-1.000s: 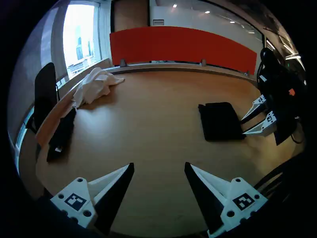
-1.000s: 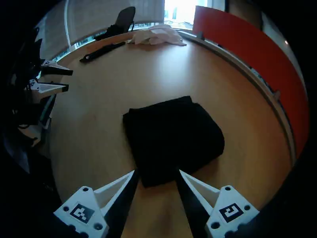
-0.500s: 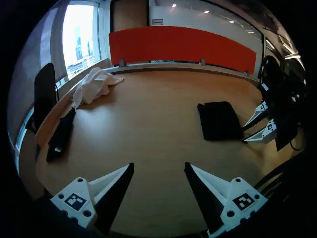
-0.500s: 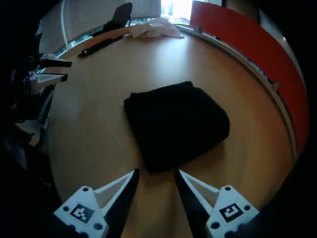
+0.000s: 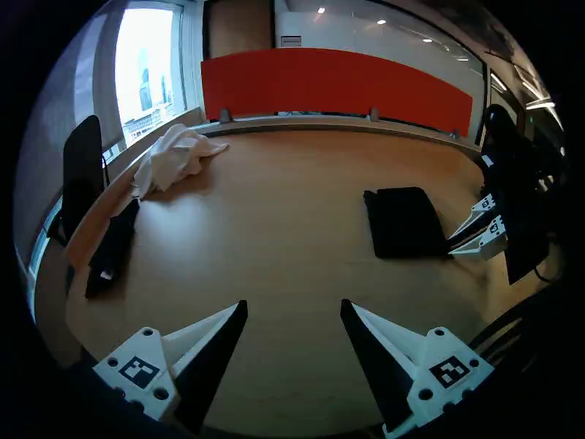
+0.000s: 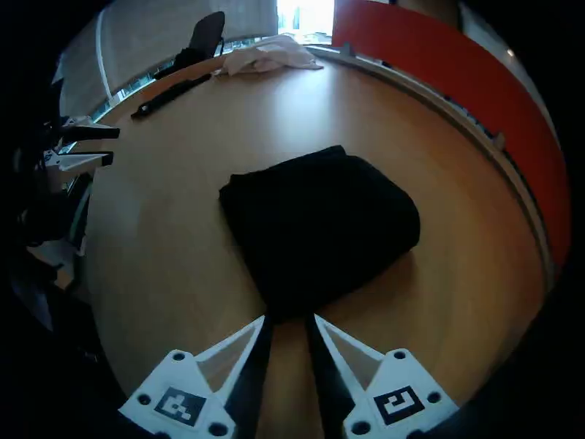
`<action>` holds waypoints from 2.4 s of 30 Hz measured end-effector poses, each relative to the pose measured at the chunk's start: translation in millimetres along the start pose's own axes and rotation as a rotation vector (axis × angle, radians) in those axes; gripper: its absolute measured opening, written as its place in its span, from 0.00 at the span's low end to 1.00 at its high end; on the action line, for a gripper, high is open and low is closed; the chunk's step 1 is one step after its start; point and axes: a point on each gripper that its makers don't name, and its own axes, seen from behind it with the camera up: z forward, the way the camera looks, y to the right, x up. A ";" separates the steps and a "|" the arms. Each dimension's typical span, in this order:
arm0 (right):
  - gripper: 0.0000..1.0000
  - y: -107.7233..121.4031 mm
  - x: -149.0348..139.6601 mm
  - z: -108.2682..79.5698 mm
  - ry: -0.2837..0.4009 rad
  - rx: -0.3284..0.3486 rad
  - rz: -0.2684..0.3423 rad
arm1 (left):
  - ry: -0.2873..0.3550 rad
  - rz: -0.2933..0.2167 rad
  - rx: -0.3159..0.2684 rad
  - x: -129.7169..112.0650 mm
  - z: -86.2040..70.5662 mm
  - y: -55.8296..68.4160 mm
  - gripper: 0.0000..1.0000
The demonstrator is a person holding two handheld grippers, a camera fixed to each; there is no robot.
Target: Fold towel
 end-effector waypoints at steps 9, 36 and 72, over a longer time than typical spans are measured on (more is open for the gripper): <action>0.04 -1.1 0.8 -1.3 0.013 -0.005 0.003 | 0.000 0.003 -0.002 0.6 0.2 0.4 0.94; 0.03 25.0 86.3 -43.1 0.161 -0.059 -0.065 | 0.017 0.022 -0.015 4.5 -1.8 3.0 0.94; 0.03 98.5 193.2 -158.8 0.323 -0.200 -0.138 | 0.069 0.053 -0.081 40.7 3.8 16.6 0.94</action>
